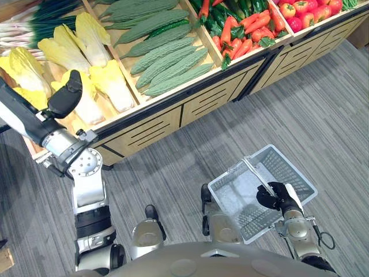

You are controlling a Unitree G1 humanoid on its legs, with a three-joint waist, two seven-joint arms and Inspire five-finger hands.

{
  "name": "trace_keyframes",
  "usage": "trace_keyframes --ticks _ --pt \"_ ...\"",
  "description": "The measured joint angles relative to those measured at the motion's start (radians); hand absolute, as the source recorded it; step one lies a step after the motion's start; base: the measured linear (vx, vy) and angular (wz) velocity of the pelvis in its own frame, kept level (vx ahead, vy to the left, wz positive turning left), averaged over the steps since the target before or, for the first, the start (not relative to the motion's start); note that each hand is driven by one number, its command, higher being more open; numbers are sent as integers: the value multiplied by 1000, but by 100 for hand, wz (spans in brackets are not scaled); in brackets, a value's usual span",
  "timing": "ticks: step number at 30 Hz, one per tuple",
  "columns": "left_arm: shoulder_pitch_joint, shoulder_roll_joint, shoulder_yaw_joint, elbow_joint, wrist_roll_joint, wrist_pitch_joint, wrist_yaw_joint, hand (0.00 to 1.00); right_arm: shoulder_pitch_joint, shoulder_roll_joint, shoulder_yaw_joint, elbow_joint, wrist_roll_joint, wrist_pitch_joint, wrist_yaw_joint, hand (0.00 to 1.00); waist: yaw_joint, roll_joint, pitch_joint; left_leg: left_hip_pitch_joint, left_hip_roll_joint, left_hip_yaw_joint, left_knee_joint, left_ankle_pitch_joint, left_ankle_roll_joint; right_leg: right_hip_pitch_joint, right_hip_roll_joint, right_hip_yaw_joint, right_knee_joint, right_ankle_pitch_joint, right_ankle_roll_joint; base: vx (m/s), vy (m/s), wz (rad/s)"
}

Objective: Pick vegetable in the basket

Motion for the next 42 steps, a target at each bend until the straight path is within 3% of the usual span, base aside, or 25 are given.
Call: trace_keyframes --ticks 5,13,19,42 --pt "62 -27 10 44 -114 6 -38 100 0 0 -1 0 -1 4 1 0 2 -3 -11 0 -2 -3 3 -6 2 4 2 -1 0 -3 4 1 0 2" --pt "61 -14 20 279 -127 55 -90 100 -5 0 -1 0 -1 8 3 0 -23 -2 -36 0 2 0 23 -18 3 9 -3 0 0 -5 3 -10 -1 -1" --pt "19 -7 23 432 -127 83 -92 100 -1 -1 -1 0 0 12 3 0 -35 5 -40 0 7 11 45 -37 3 11 -2 5 0 -7 -1 -36 -14 -6" --pt "-152 99 37 646 -153 111 -86 100 -2 -11 4 0 1 27 3 0 -55 27 -35 -1 18 24 59 -57 1 2 8 5 -1 -24 -38 -19 -14 -1"
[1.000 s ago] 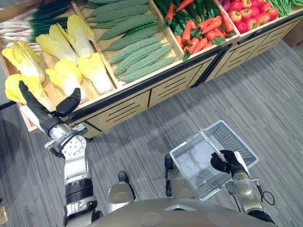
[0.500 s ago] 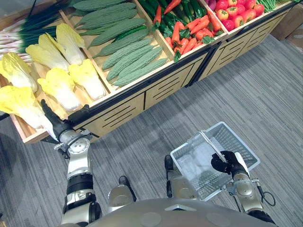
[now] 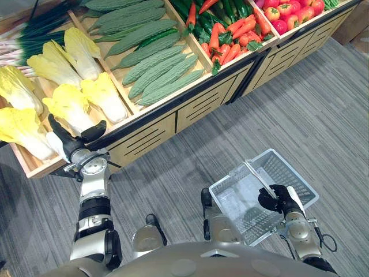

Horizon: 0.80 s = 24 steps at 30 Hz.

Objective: Pick vegetable in the basket

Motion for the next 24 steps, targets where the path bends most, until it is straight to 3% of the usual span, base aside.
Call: trace_keyframes --ticks 11,19,20,24 --pt "-100 40 23 100 -67 2 18 100 -29 -25 29 1 1 0 -1 0 5 2 35 -14 1 3 -7 0 0 -18 2 0 0 3 4 -15 -17 -1" --pt "-157 89 29 147 -61 2 33 100 -63 -26 75 1 11 -2 -2 0 5 -13 74 -17 2 19 -10 1 -1 -33 5 14 0 6 6 -43 -30 -5" --pt "-160 89 29 147 -54 3 36 0 -65 -26 78 1 11 -2 -1 0 5 -14 76 -19 1 22 -10 1 -1 -36 6 20 0 8 6 -39 -31 -13" --pt "-219 115 31 190 11 20 72 0 -77 -26 82 -3 16 -2 -2 0 12 -22 100 -36 2 25 -1 2 0 -52 5 27 0 18 7 -61 -37 -2"
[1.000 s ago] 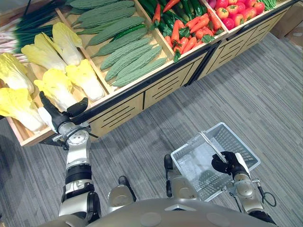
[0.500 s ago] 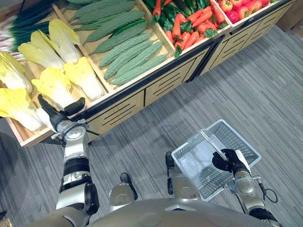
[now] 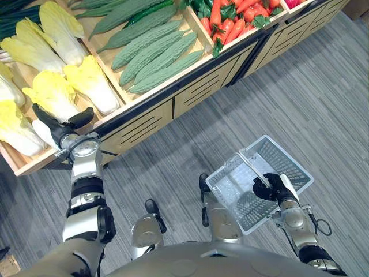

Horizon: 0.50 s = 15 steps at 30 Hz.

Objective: Pick vegetable in the basket

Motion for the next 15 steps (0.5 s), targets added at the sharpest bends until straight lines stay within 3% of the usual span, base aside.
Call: trace_keyframes --ticks 4,8,15 --pt "-13 90 1 66 -1 -1 -22 0 -10 0 15 1 4 -1 0 0 3 -8 10 0 1 4 -1 6 0 -4 1 2 0 3 -3 -72 -43 -3" --pt "-52 116 14 104 -6 -8 -44 0 -10 0 33 2 4 -4 0 0 8 -23 17 2 1 10 2 6 0 -5 1 7 0 4 -4 -48 -27 -3" --pt "-54 118 20 126 -6 -28 -64 0 -12 0 33 12 4 -6 0 0 14 -24 18 9 4 15 15 -3 1 4 1 11 0 6 -4 -30 -21 -2"
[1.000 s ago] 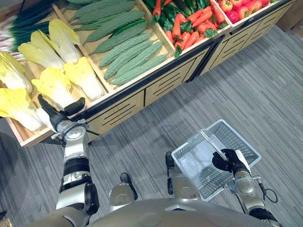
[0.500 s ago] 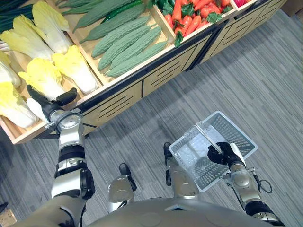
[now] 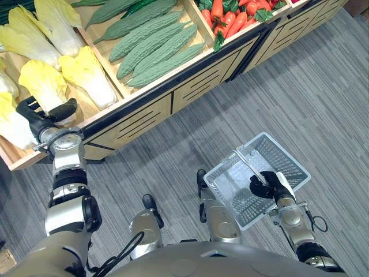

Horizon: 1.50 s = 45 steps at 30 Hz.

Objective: Pick vegetable in the basket

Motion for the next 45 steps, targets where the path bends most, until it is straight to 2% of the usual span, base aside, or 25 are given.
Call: trace_keyframes --ticks 6,15,20,25,35,40,45 --pt "6 -8 -2 11 -3 -11 -10 0 1 0 1 8 0 0 1 0 -13 -3 1 14 0 -12 14 -9 2 27 -4 -12 0 -11 -15 -50 -21 5" --pt "67 -117 -2 -147 -18 8 -8 0 4 0 -1 7 -2 2 3 0 -21 -6 -5 31 0 -45 14 -11 3 65 -5 -58 0 -7 -9 -23 -25 10" --pt "101 -143 -1 -248 -17 10 17 0 15 2 -1 4 -2 2 6 0 -20 -1 -56 31 -1 -52 12 -10 4 69 -6 -70 0 -7 -8 -24 -14 4" --pt "101 -162 -1 -350 -14 10 76 0 42 3 -2 4 -3 2 8 0 -20 23 -108 33 -4 -75 7 -3 6 83 -9 -92 0 -7 -8 -49 -20 12" --pt "110 -246 -6 -539 40 6 157 0 84 4 -3 5 -11 3 8 0 -16 17 -168 46 -9 -90 -27 16 0 96 -9 -97 0 -14 2 -42 -22 5" --pt "176 -256 -137 -695 124 4 117 0 90 4 -23 2 -12 5 17 0 -17 18 -190 49 -11 -88 -28 16 0 94 -7 -93 0 -14 2 0 0 0" --pt "228 -255 -235 -768 164 -44 36 0 80 -26 -32 -48 -12 6 39 0 -17 29 -205 65 -14 -54 -21 7 3 93 -6 -58 0 -9 10 -23 -2 -19"
